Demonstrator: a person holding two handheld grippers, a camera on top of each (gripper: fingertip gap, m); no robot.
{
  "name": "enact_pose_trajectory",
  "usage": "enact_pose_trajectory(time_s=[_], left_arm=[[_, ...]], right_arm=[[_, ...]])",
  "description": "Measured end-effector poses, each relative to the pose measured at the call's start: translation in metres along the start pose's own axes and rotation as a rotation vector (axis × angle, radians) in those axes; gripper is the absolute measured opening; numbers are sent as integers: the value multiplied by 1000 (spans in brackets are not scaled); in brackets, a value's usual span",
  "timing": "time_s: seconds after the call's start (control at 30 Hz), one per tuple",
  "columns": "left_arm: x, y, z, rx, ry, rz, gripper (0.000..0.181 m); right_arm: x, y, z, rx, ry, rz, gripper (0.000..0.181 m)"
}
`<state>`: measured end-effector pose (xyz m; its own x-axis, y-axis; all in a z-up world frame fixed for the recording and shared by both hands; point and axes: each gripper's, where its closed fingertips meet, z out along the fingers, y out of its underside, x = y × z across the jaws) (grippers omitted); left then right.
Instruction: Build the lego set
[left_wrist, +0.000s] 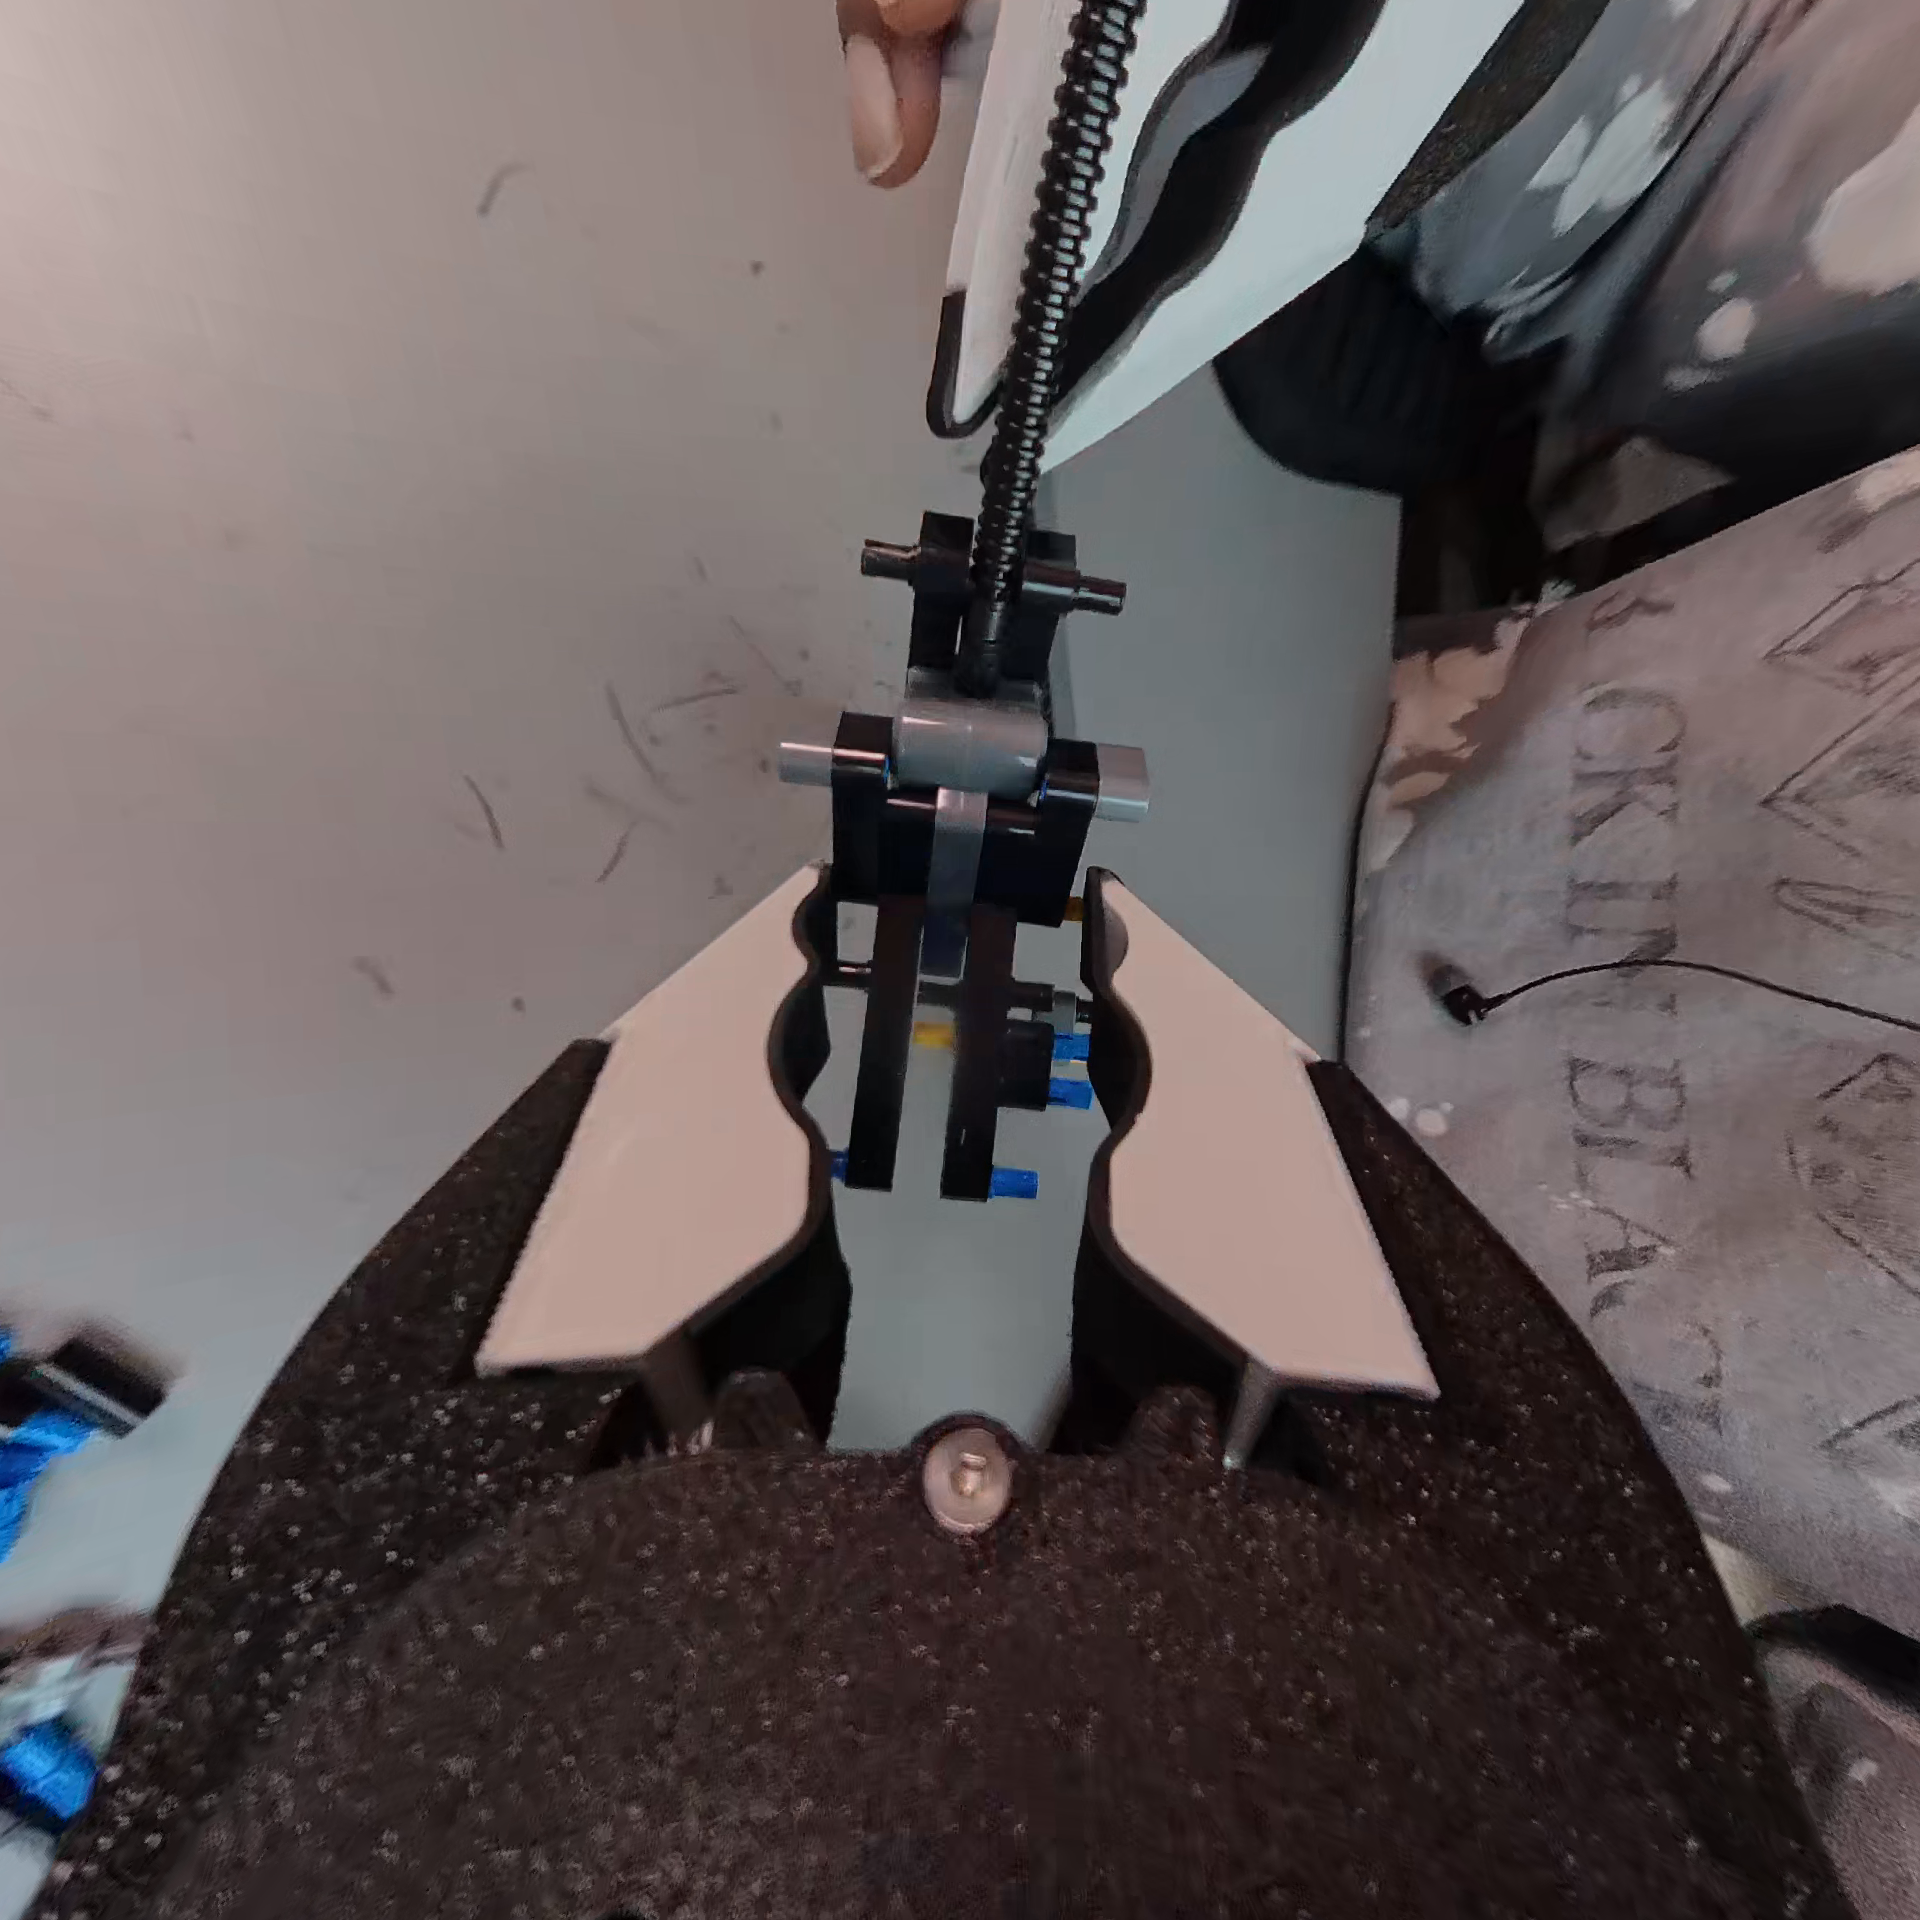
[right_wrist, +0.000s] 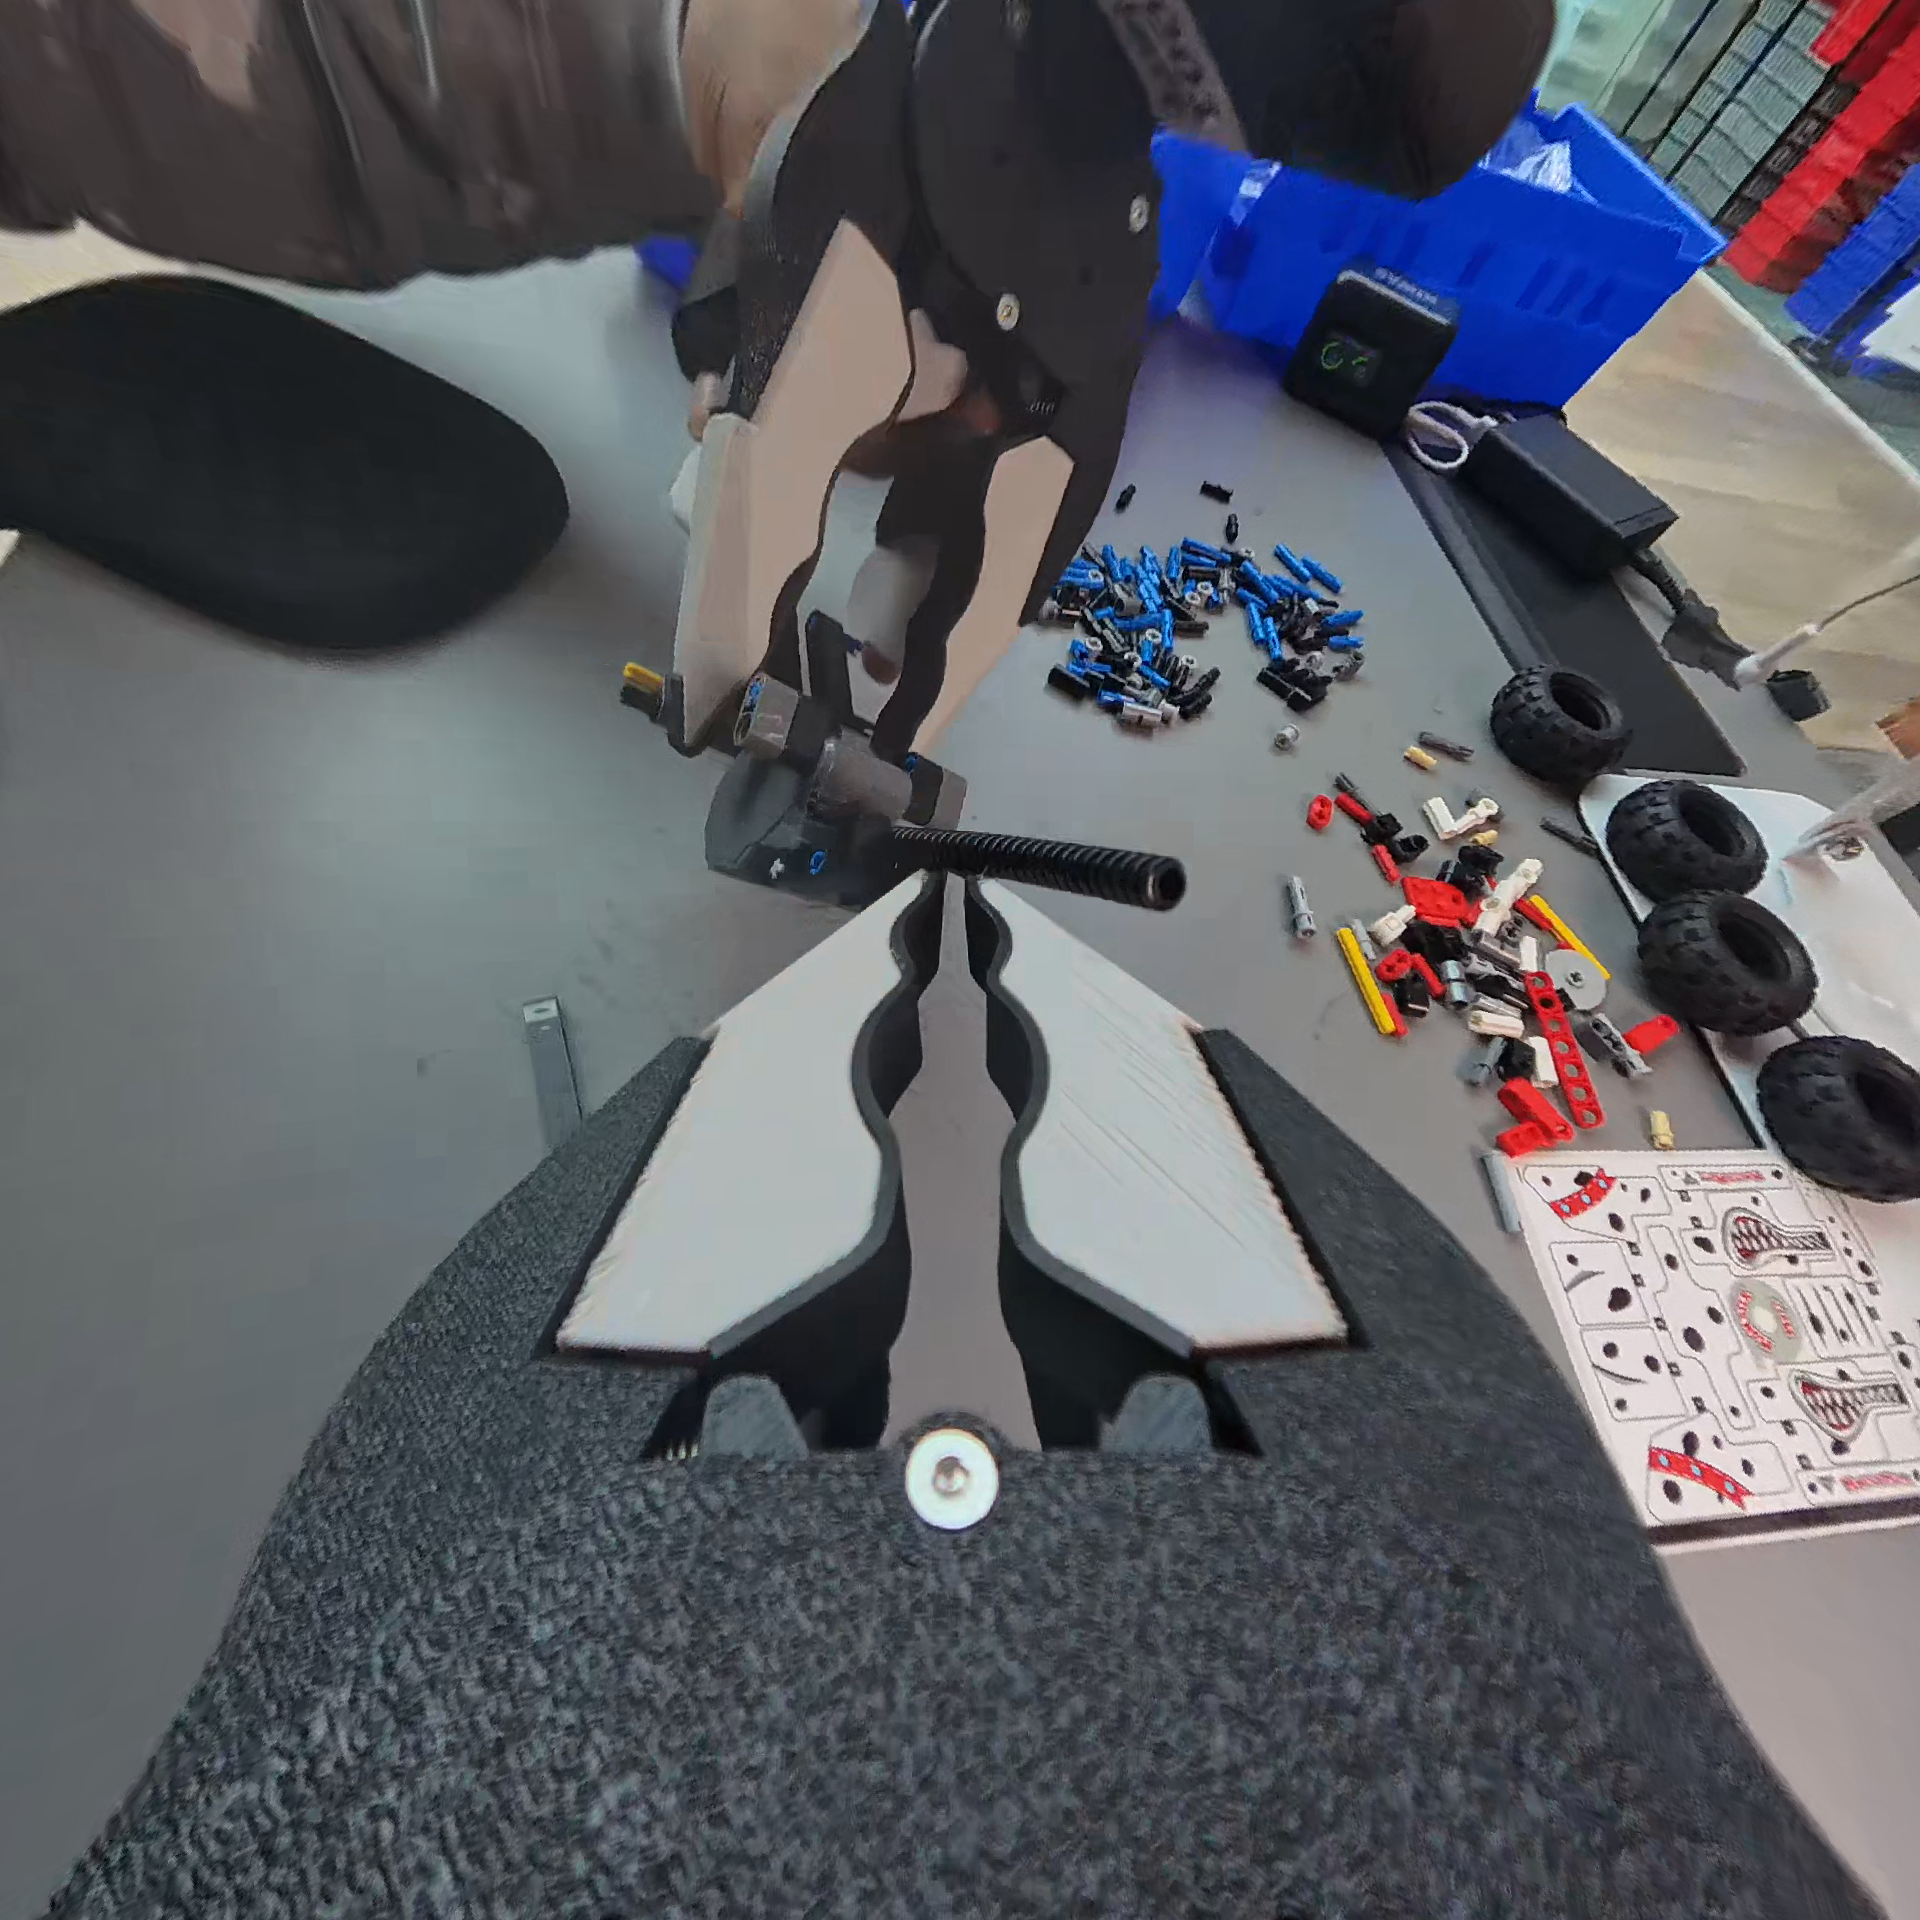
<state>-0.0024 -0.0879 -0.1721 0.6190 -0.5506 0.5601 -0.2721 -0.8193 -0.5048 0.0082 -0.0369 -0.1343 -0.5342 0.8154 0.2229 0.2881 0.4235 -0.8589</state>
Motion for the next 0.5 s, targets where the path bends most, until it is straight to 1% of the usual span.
enact_pose_trajectory(time_s=[0.17, 0.27, 0.37, 0.5], left_arm=[[-20, 9, 0, -314, -162, 62, 47], [-32, 10, 2, -444, -247, 100, 47], [-37, 7, 5, -497, -274, 117, 47], [-42, -1, 5, -499, -285, 116, 47]], right_arm=[[-5, 26, 6, -108, 8, -36, 7], [-7, 39, 10, -157, 2, -50, 7], [-8, 47, 10, -176, -5, -47, 7], [-6, 59, 7, -204, -12, -22, 7]])
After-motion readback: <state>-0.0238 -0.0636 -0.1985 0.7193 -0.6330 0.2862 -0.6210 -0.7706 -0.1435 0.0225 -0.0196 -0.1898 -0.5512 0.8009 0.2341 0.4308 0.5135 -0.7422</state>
